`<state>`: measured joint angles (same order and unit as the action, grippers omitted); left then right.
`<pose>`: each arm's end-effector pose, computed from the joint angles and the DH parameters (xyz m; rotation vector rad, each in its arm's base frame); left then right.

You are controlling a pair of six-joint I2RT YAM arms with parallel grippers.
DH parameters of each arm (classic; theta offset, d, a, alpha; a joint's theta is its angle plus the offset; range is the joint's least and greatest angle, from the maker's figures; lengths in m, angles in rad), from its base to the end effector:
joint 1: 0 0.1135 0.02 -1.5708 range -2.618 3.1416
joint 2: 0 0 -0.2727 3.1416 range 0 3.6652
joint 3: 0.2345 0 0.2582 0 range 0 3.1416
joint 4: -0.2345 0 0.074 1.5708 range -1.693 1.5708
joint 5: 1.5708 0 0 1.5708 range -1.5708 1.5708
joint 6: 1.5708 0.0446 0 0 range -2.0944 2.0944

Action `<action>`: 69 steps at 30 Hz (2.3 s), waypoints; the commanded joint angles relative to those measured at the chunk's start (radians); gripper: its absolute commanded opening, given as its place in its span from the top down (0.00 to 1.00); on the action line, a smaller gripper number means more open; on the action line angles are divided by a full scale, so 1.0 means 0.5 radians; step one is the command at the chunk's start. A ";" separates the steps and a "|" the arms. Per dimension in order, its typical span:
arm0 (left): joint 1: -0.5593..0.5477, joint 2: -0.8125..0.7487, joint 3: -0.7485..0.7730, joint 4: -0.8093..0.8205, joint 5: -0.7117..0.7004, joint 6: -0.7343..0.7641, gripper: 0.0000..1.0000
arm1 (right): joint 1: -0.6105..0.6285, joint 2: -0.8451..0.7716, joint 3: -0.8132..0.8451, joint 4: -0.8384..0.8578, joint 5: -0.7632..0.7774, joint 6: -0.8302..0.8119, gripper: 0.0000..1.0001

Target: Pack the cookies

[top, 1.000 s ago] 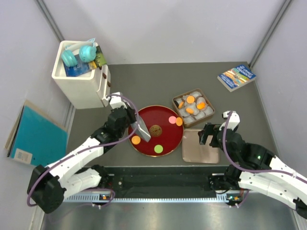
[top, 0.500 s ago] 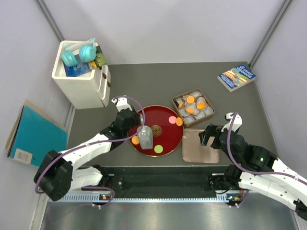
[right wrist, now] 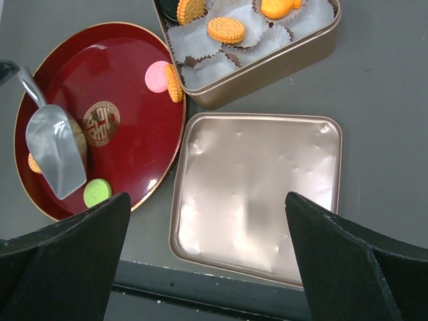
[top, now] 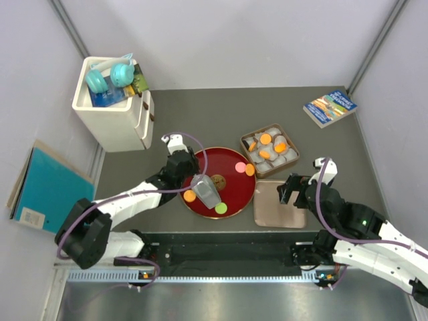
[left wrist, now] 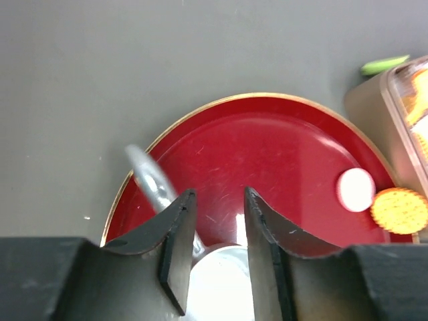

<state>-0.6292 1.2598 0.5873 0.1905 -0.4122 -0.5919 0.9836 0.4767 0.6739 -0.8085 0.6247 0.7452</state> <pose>0.2306 -0.1457 0.2104 -0.2170 2.0156 -0.3536 0.0785 0.0708 0.2834 0.0981 2.0747 0.3814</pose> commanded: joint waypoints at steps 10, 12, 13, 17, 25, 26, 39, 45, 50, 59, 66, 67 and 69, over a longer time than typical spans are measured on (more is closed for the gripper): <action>0.047 0.358 0.890 -0.274 -0.169 0.117 0.01 | -0.001 0.145 0.256 -0.052 0.213 -0.073 0.01; 0.059 0.367 0.918 -0.255 -0.240 -0.006 0.01 | -0.010 0.286 0.416 -0.061 0.281 -0.152 0.01; 0.071 0.370 0.924 -0.252 -0.207 -0.098 0.01 | -0.025 0.359 0.474 -0.091 0.336 -0.201 0.01; 0.123 0.444 1.022 -0.347 0.045 -0.166 0.01 | -0.474 0.675 0.716 -0.095 0.178 -0.309 0.01; 0.123 0.432 0.872 -0.114 0.379 -0.246 0.01 | -1.372 1.193 0.768 0.148 -0.596 -0.398 0.06; 0.123 0.426 0.844 -0.108 0.401 -0.255 0.01 | -1.375 1.234 0.787 0.108 -0.596 -0.395 0.08; 0.117 0.383 0.513 -0.129 0.413 -0.323 0.09 | -1.378 0.949 0.196 0.663 -0.805 -0.190 0.45; 0.117 0.508 0.553 -0.145 0.364 -0.277 0.19 | -1.372 0.649 0.000 0.660 -0.964 -0.171 0.38; 0.117 0.634 0.740 -0.243 0.370 -0.234 0.37 | -1.372 0.498 -0.059 0.553 -0.918 -0.180 0.40; 0.117 0.640 0.737 -0.188 0.429 -0.258 0.54 | -1.372 0.816 -0.050 0.265 -0.572 -0.116 0.41; 0.117 0.585 0.703 -0.139 0.514 -0.313 0.48 | -1.372 0.976 -0.130 0.166 -0.424 0.077 0.42; 0.117 0.594 0.697 -0.130 0.533 -0.329 0.48 | -1.372 1.010 -0.136 0.148 -0.409 0.108 0.44; 0.114 0.591 0.679 -0.093 0.585 -0.381 0.48 | -1.372 1.105 -0.172 0.163 -0.396 0.160 0.45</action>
<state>-0.5694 1.5814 0.9180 0.0772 -0.1722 -0.7399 0.2981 0.9672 0.6064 -0.7086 0.3607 0.7448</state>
